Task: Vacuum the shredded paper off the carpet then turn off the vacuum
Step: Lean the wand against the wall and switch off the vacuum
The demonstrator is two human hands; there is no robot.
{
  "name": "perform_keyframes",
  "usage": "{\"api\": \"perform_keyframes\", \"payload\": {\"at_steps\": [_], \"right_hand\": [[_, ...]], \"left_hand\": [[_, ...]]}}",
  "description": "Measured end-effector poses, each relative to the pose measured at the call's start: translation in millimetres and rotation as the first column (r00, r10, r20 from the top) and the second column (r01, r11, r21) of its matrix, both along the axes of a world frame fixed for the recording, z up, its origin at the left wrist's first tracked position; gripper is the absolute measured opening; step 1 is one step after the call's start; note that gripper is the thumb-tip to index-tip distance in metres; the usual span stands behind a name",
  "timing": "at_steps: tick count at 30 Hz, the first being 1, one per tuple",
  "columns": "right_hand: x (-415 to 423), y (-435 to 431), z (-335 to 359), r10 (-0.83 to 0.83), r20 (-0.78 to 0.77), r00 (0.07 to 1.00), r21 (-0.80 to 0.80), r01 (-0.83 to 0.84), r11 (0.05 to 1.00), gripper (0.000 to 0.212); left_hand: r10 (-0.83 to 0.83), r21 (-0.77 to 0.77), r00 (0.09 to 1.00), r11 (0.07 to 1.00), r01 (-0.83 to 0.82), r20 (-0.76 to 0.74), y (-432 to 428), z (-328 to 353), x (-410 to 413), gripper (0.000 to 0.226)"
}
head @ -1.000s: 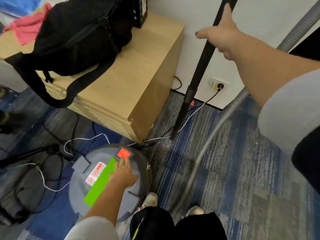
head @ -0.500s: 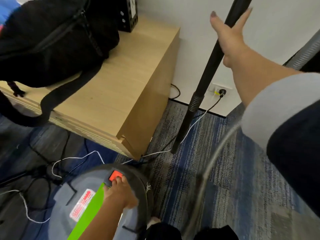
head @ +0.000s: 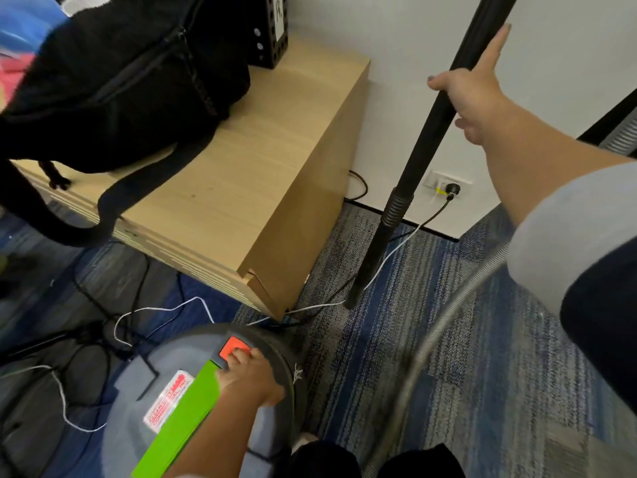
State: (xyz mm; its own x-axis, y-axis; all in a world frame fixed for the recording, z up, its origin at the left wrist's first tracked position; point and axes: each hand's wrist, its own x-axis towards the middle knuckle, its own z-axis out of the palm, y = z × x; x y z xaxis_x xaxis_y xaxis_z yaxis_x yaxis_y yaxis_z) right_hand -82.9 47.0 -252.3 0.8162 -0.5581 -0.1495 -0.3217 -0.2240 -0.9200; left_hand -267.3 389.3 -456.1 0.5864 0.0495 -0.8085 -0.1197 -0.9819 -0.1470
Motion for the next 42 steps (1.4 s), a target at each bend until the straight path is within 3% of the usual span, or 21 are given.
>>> {"api": "perform_keyframes", "payload": {"at_steps": [12,16,22,25,28,34,37,39,42], "right_hand": [[1,-2,1,-0.002,-0.029,1.0,0.034,0.003,0.999,0.103],[-1,-12,21,0.052,-0.115,0.992,0.09,-0.042,0.995,0.098],[-11,-34,49,0.183,-0.211,0.96,0.213,-0.138,0.967,0.088],[-13,-44,63,0.239,-0.241,0.941,0.218,-0.187,0.958,0.082],[-14,-45,69,0.271,-0.271,0.924,0.215,-0.216,0.952,0.083],[-16,-54,78,0.335,-0.299,0.894,0.12,-0.313,0.942,0.078],[-15,-56,95,0.354,-0.28,0.892,0.086,-0.344,0.935,0.06],[-8,-53,105,0.405,-0.335,0.851,0.032,-0.419,0.907,0.043],[8,-42,121,0.468,-0.436,0.769,-0.023,-0.53,0.848,0.034]], "left_hand": [[-0.04,-0.021,0.999,0.999,0.04,0.003,1,13,-8,0.07],[-0.09,-0.214,0.996,0.973,0.09,0.01,-31,55,9,0.043],[0.085,-0.627,0.951,0.769,0.128,0.298,-131,161,56,0.039],[0.211,-0.743,0.901,0.65,0.161,0.379,-177,218,77,0.039],[0.263,-0.785,0.874,0.59,0.189,0.408,-209,253,99,0.038],[0.356,-0.846,0.84,0.494,0.204,0.41,-262,283,153,0.039],[0.442,-0.888,0.807,0.414,0.203,0.391,-296,309,184,0.065],[0.534,-0.928,0.778,0.336,0.162,0.33,-317,329,205,0.073],[0.708,-0.98,0.689,0.199,0.02,0.157,-338,347,243,0.08]]}}
